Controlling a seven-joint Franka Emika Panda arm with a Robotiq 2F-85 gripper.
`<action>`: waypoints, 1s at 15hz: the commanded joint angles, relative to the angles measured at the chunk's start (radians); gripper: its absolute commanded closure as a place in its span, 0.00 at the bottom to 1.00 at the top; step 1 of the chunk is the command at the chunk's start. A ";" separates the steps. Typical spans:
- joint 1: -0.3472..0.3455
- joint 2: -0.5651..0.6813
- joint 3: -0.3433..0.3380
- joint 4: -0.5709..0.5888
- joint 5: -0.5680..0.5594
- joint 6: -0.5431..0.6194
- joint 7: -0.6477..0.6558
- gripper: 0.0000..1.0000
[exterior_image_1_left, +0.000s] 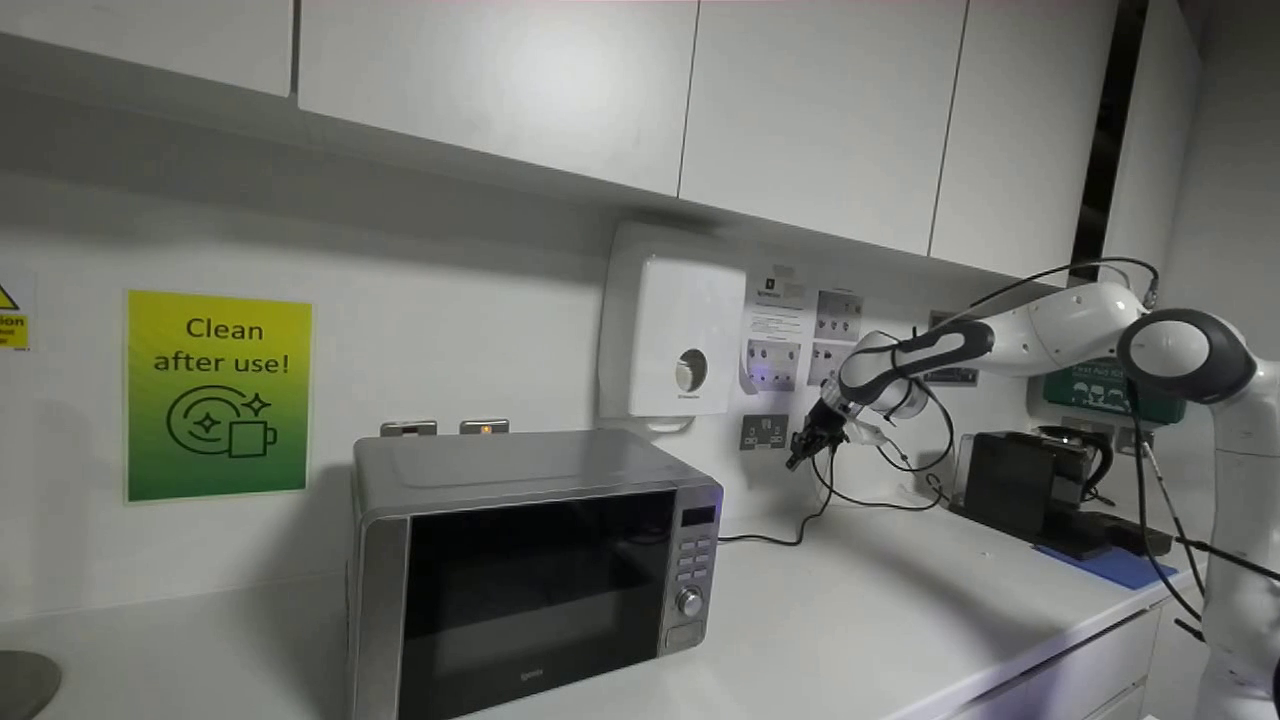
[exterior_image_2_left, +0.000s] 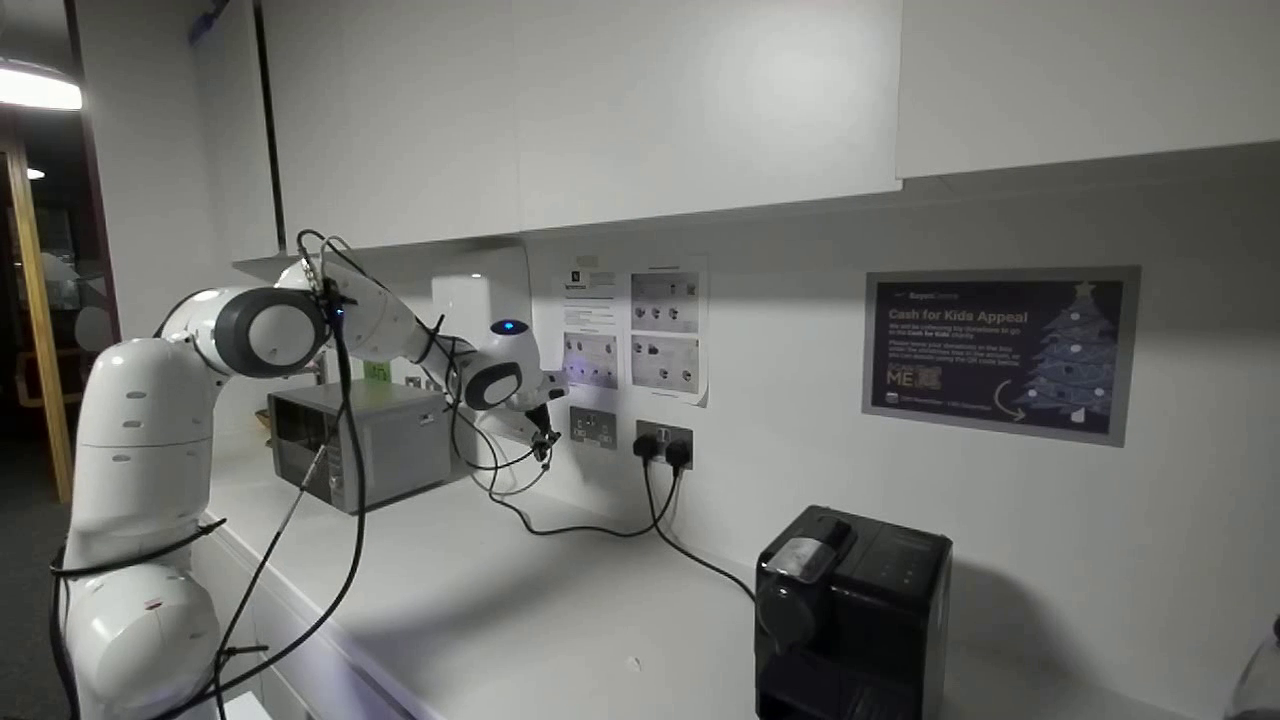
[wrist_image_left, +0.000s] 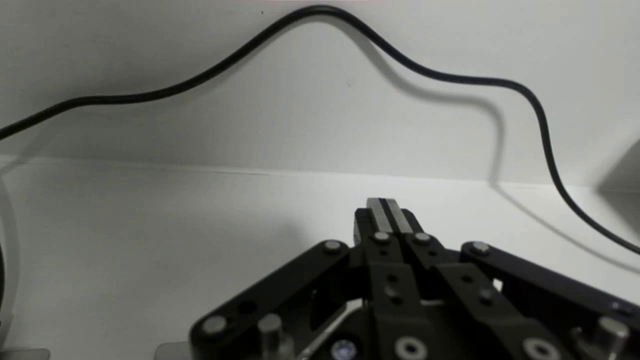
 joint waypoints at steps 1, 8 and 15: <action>-0.020 -0.136 0.008 -0.138 0.065 -0.032 -0.152 1.00; 0.016 -0.288 -0.039 -0.268 0.117 -0.027 -0.316 1.00; 0.064 -0.462 -0.100 -0.372 0.068 -0.093 -0.350 1.00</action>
